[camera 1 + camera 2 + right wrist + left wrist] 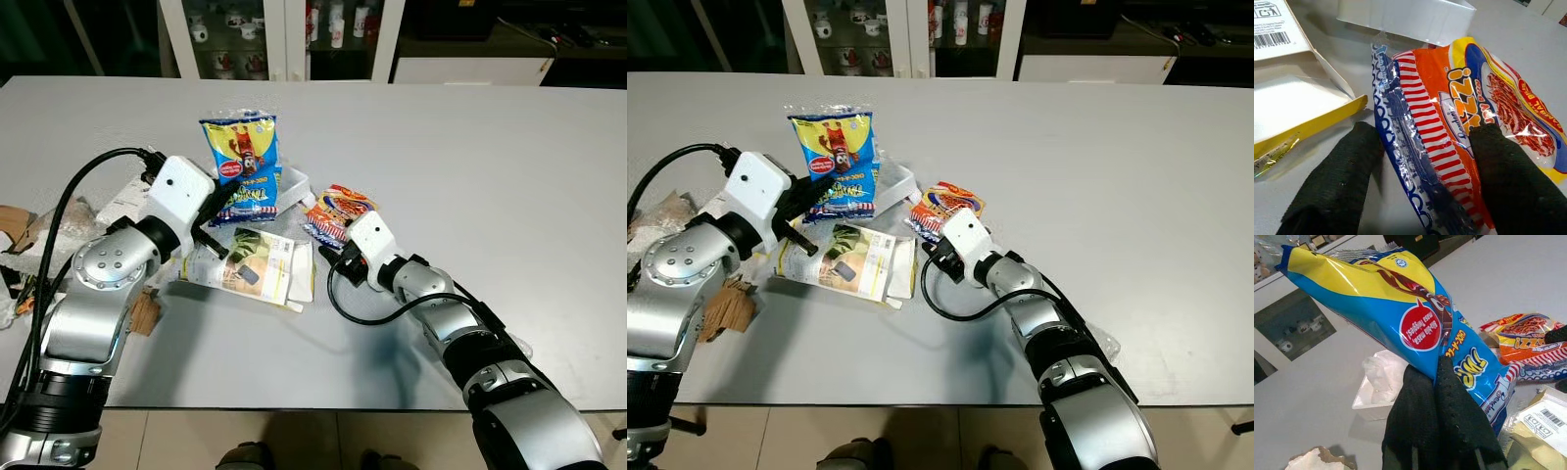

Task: Picking trash to rubbish bin

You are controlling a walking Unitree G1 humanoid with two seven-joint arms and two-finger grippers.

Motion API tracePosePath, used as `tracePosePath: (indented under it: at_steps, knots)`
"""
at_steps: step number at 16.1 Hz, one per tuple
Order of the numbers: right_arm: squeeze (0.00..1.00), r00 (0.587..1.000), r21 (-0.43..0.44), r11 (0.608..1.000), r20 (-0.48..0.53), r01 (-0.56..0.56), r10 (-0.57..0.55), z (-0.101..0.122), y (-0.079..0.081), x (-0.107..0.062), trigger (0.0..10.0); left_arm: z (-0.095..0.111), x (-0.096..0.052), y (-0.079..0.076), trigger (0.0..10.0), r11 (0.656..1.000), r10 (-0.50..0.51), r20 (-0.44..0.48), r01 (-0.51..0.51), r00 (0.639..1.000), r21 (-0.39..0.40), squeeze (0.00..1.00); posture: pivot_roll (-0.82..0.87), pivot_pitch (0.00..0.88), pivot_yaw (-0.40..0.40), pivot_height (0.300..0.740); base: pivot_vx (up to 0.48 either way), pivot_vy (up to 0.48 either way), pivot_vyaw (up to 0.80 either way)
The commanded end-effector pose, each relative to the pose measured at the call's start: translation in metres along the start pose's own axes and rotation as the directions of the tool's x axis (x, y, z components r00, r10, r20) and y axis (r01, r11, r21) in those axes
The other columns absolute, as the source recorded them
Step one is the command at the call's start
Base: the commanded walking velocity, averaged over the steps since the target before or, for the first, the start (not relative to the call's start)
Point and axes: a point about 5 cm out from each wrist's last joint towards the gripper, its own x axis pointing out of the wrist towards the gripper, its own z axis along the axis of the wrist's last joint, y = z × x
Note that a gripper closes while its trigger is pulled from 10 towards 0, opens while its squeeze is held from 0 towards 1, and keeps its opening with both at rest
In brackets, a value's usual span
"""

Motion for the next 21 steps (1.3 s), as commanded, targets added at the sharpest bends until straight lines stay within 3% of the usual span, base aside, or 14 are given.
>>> tracePosePath:
  at_steps: [1,16,21]
  knots:
    - [0.0,0.997,0.01,1.0,-0.071,-0.012,0.013,-0.015,0.006,-0.003,0.0,0.004,0.001,-0.001,10.0,1.0,-0.007,0.003,0.007,1.0,0.019,0.0,0.16,0.141,0.012,0.74,0.0,0.0,0.0]
    - [0.0,0.997,0.024,0.999,-0.068,0.04,-0.038,-0.015,0.005,-0.002,0.0,0.004,0.004,-0.005,10.0,1.0,-0.006,0.0,0.006,1.0,0.015,0.0,0.16,0.14,0.014,0.74,0.0,0.0,0.0]
    - [0.0,0.995,0.027,0.996,-0.054,0.091,-0.089,-0.009,-0.004,-0.001,0.0,0.005,0.011,-0.006,10.0,1.0,0.0,0.01,0.0,1.0,0.011,0.0,0.15,0.11,0.007,0.74,0.0,0.0,0.0]
